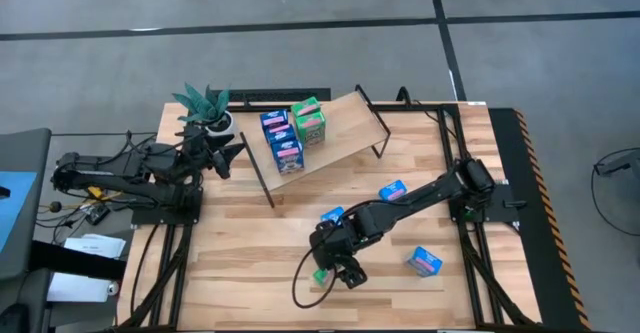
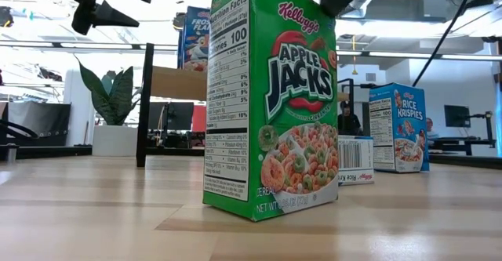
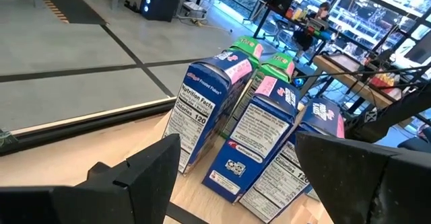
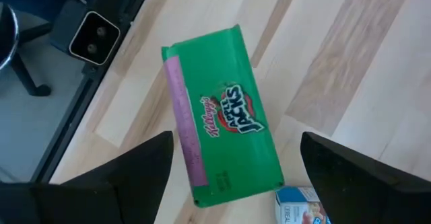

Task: Stack cereal on shelf
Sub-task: Put the green cereal box on the shelf and align it with the other green cereal boxes

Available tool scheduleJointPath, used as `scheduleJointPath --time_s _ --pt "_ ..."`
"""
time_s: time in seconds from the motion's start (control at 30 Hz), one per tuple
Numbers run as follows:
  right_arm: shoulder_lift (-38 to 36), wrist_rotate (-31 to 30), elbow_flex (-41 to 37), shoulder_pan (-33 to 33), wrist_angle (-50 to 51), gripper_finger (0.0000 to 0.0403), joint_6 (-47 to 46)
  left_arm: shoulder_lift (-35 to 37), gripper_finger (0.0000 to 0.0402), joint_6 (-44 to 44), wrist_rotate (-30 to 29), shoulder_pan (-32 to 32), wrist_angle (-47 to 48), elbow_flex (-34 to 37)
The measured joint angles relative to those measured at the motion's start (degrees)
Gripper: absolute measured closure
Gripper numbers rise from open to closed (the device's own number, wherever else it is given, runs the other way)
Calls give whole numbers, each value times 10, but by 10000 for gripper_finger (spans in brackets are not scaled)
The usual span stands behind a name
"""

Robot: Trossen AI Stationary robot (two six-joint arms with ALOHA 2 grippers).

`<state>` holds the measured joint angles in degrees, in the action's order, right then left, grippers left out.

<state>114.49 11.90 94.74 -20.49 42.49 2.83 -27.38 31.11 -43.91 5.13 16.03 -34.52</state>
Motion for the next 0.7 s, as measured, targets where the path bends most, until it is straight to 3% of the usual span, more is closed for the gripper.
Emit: scheduleJointPath --time_s 0.33,0.7 --pt "-1 0 0 0 25 120 2 0 119 1 -3 0 0 0" --pt "-1 -27 0 0 22 128 6 0 119 2 -3 0 0 0"
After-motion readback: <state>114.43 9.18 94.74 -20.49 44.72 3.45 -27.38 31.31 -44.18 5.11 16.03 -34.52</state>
